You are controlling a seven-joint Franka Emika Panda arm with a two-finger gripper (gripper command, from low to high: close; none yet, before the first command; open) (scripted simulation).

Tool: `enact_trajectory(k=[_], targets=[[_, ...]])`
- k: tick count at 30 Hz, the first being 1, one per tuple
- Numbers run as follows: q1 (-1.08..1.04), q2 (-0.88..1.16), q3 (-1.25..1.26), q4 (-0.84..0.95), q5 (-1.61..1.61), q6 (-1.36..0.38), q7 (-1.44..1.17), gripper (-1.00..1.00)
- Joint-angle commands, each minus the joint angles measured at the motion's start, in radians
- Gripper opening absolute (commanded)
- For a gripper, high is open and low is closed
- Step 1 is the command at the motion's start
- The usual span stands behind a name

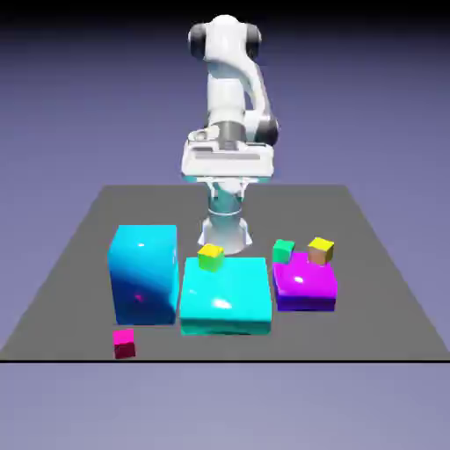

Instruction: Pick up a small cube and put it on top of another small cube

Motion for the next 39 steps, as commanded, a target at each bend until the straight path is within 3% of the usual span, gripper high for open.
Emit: enact_trajectory(k=[1, 39], targets=[[-0.002, 0.016, -0.010, 0.032, 0.002, -0.028, 0.022, 0.00], [-0.031, 1.394, -0.779, 1.253, 0.892, -1.498, 0.300, 0.00]])
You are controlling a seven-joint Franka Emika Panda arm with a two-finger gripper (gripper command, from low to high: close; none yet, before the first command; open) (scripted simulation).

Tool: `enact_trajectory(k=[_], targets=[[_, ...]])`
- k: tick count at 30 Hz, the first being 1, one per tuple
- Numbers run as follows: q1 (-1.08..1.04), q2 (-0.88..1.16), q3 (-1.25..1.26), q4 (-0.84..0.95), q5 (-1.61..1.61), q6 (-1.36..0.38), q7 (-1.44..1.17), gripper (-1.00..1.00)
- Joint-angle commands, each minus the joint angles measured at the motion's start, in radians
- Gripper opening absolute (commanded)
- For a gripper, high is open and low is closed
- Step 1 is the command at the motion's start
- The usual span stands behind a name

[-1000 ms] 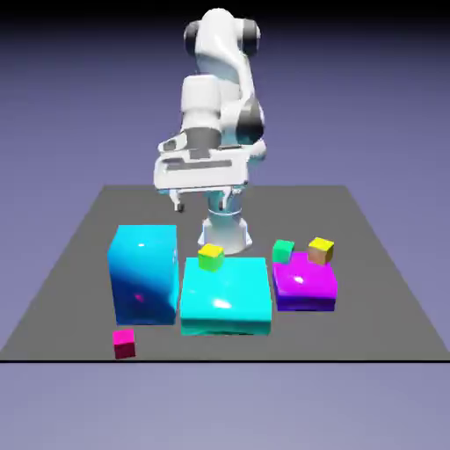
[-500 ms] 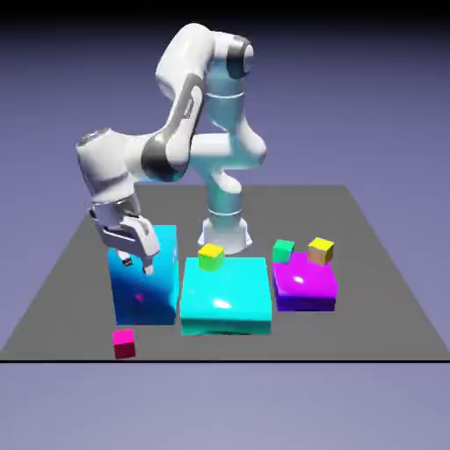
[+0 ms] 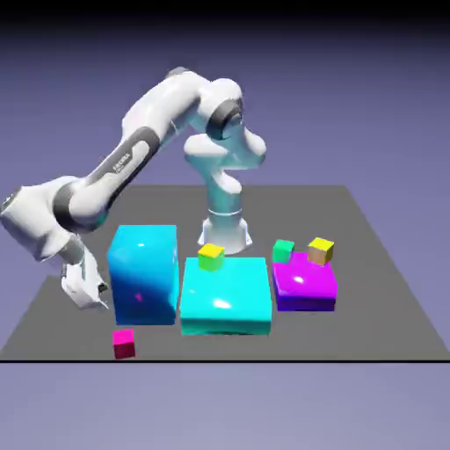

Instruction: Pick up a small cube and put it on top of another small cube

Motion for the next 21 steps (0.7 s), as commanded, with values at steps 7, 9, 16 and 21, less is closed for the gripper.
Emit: enact_trajectory(k=[7, 9, 16, 21], targets=[[0.003, 0.254, -0.138, 0.140, 0.205, -0.219, -0.041, 0.00], [0.006, 0.326, -0.176, 0.164, 0.271, -0.271, -0.071, 0.00], [0.085, 0.440, -0.183, 0.082, 0.387, -0.238, -0.144, 0.00], [0.037, 0.419, -0.206, 0.150, 0.361, -0.295, -0.119, -1.00]])
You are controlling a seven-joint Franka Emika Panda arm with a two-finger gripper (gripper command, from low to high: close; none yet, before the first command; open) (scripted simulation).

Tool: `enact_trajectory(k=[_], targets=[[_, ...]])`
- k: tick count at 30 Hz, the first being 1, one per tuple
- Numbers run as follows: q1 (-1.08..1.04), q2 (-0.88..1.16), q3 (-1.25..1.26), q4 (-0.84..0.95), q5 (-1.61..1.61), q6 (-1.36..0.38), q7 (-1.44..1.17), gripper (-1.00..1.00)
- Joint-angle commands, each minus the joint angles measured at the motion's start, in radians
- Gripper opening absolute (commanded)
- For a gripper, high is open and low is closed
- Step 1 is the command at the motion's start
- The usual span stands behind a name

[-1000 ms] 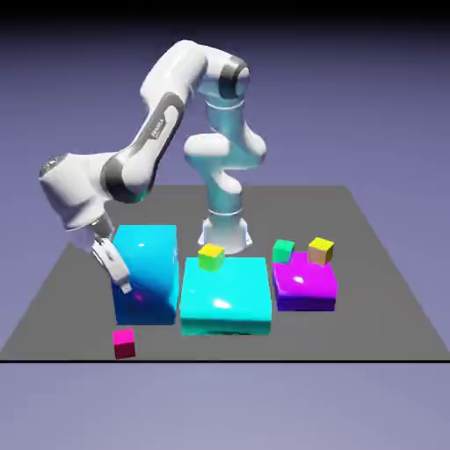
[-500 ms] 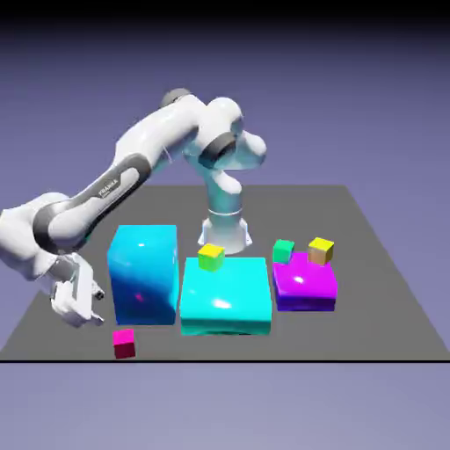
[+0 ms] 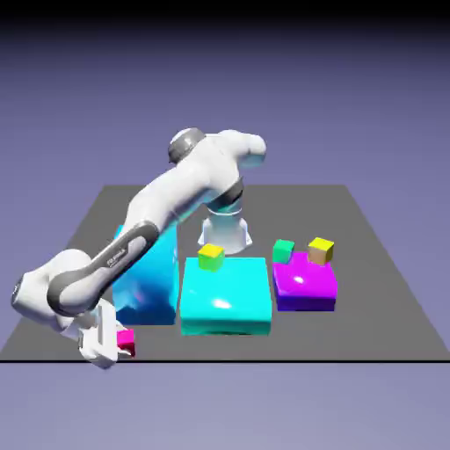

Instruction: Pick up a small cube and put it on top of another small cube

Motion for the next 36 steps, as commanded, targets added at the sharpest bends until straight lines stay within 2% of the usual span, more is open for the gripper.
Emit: enact_trajectory(k=[1, 3, 8, 22, 36], targets=[[-0.025, -0.011, -0.012, 0.036, -0.015, -0.031, 0.013, -1.00], [-0.028, -0.012, -0.014, 0.041, -0.017, -0.035, 0.015, -1.00], [-0.078, -0.175, 0.113, 0.023, -0.234, -0.049, 0.052, -1.00], [-0.126, -0.662, 0.483, -0.206, -0.843, 0.001, 0.031, -1.00], [0.007, -1.073, 0.776, -0.705, -1.283, 0.205, -0.215, -1.00]])
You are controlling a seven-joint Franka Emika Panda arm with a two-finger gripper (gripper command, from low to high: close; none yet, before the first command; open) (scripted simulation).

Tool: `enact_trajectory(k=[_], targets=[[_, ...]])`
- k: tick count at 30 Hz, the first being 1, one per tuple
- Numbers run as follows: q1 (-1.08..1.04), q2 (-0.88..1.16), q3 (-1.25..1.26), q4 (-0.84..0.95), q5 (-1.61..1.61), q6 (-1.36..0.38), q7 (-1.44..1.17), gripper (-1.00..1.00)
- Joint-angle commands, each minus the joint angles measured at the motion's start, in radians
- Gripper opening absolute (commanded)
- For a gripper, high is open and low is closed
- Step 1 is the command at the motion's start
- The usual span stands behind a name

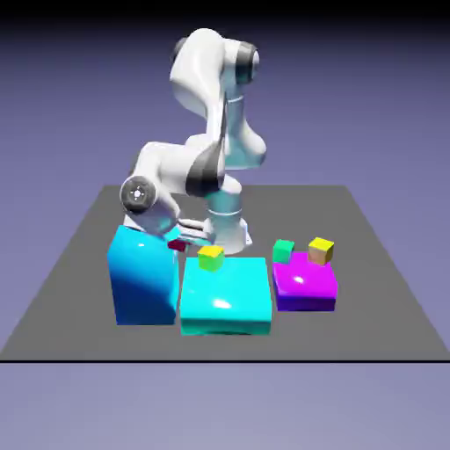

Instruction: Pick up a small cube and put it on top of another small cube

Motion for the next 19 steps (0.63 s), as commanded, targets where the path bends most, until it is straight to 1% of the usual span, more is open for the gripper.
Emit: enact_trajectory(k=[1, 8, 11, 15, 16, 17, 18, 19], targets=[[0.010, -0.029, 0.021, -0.036, -0.033, 0.015, -0.018, -1.00], [0.086, -0.214, 0.151, -0.290, -0.224, 0.122, -0.151, -1.00], [0.120, -0.177, 0.120, -0.326, -0.165, 0.147, -0.190, -1.00], [0.103, -0.152, 0.102, -0.471, -0.193, 0.318, -0.172, -1.00], [0.103, -0.152, 0.102, -0.472, -0.193, 0.318, -0.172, -1.00], [0.103, -0.152, 0.102, -0.472, -0.193, 0.318, -0.172, 1.00], [0.103, -0.152, 0.102, -0.472, -0.193, 0.318, -0.172, 1.00], [0.107, -0.158, 0.106, -0.436, -0.186, 0.276, -0.176, 1.00]])
